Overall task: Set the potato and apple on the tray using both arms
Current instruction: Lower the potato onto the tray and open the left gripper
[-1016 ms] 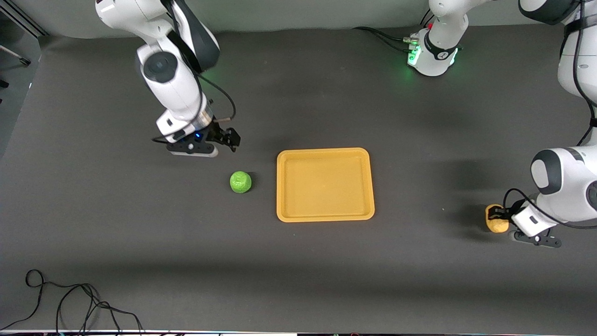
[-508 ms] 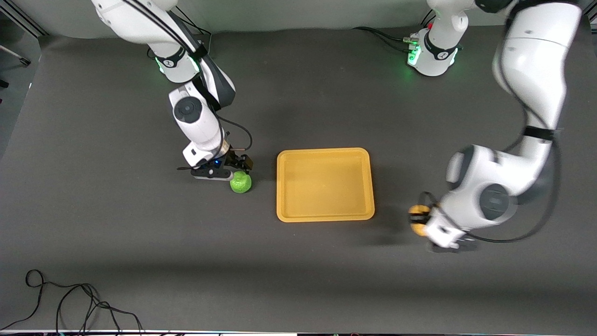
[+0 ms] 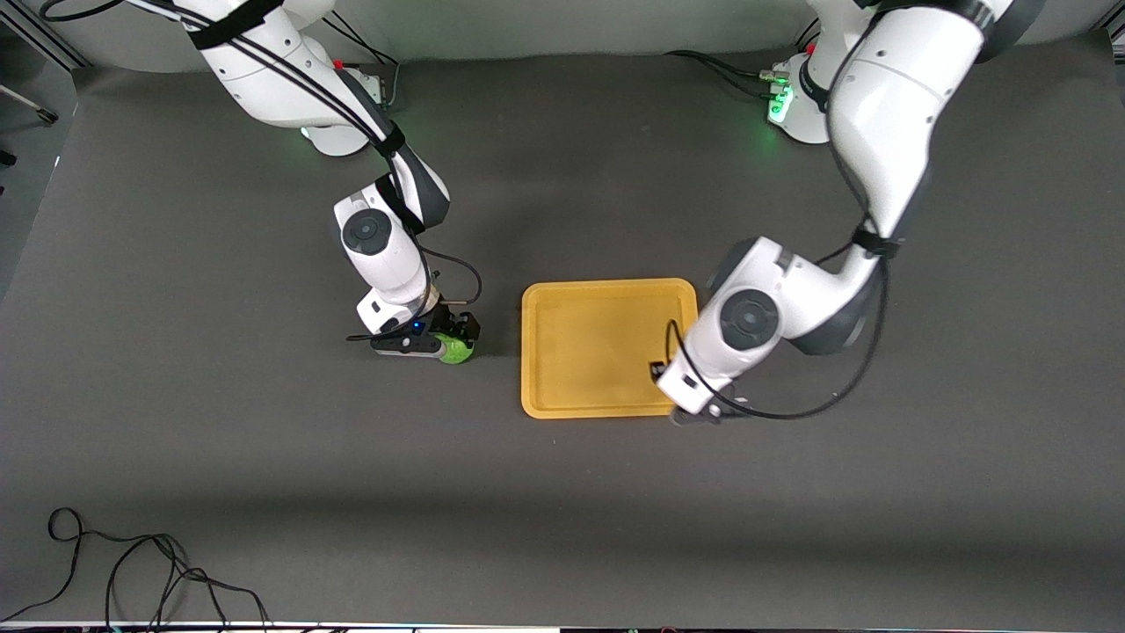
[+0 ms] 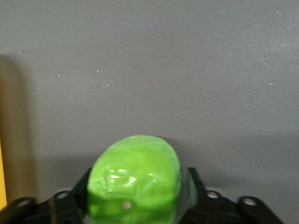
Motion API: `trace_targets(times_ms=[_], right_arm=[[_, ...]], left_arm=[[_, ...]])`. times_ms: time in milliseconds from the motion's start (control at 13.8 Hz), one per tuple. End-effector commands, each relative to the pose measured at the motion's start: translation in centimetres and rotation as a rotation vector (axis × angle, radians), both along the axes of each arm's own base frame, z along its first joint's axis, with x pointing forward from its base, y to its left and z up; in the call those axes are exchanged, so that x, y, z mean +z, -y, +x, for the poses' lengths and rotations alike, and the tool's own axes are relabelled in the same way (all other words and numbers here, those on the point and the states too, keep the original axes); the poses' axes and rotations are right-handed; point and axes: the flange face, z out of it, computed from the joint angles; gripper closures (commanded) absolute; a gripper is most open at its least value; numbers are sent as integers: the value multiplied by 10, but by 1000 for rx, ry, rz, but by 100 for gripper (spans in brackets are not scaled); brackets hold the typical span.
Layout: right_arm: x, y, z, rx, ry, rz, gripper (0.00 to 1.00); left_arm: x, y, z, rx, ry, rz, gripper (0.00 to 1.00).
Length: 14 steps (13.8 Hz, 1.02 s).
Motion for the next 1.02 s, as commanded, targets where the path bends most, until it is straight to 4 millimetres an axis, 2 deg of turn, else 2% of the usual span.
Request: trace_targets(times_ms=[0,73,145,218,290,435,508,581,726,798,871,944], right_arm=[[11,-5,11,13,27,0,63],[21,-3,15,11,17,-10,63],[41,-2,23,10,9,-23,63],[63,-3,28,13,-12,-42,63],[90,-5,34,15,-35,-61,63],[152,-11,48,13,-84,-97,63],[180,-12,54,7,-113,-116,63],[203,-12,59,7,-148,-137,63],[246,-11,67,14,-184,-153,63],[262,-10,69,17,-202,-162,63],[277,-8,69,15,-213,-167,63],[289,-8,70,13,-218,-168,63]], left_arm=[[-9,-9,-37,1,19,16,78],[-14,-7,-39,-3,16,16,77],[-19,-7,-40,-6,10,18,76],[-22,-9,-40,-10,6,24,76],[-23,-9,-39,-15,11,30,70],[-25,-7,-41,-21,8,34,21],[-24,-7,-40,-20,10,33,7],[-21,-8,-39,-20,9,36,2],[-10,-16,-35,-14,15,42,1],[2,-22,-31,-8,18,51,1],[23,-35,-22,6,30,63,1],[50,-58,-11,17,49,74,1]])
